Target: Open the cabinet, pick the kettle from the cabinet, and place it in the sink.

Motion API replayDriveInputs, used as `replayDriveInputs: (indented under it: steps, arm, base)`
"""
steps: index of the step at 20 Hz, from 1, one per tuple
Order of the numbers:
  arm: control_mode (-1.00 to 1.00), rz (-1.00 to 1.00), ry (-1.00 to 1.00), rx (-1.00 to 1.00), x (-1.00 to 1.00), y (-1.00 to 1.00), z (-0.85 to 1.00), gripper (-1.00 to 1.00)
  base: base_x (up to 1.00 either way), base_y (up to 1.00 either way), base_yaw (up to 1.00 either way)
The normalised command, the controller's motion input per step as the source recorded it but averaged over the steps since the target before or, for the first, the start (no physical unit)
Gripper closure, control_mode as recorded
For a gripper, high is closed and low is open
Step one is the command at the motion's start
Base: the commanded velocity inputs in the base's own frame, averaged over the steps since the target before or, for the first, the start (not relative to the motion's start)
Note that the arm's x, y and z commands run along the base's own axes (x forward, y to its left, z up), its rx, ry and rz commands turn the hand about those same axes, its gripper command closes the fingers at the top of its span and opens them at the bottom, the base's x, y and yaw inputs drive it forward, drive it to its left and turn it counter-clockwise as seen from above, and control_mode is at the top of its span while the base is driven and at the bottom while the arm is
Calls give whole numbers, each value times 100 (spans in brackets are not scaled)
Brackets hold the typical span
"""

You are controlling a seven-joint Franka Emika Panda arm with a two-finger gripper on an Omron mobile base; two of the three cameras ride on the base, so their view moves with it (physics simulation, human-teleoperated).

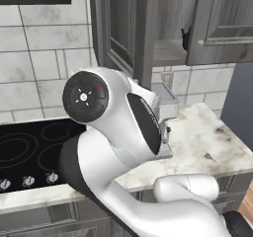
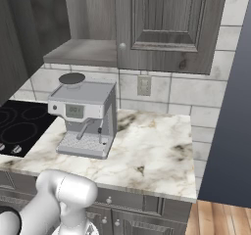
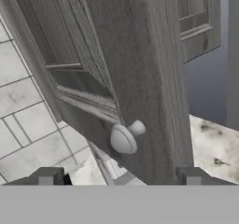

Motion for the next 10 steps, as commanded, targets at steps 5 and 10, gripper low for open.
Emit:
replayDriveInputs:
  steps: [5, 10]
  arm:
    - [-100, 1, -12, 8, -44, -6, -1, -100]
    - [-100, 18, -5, 38, -28, -52, -1, -100]
  base:
    - [0, 0, 0]
    - [0, 0, 0]
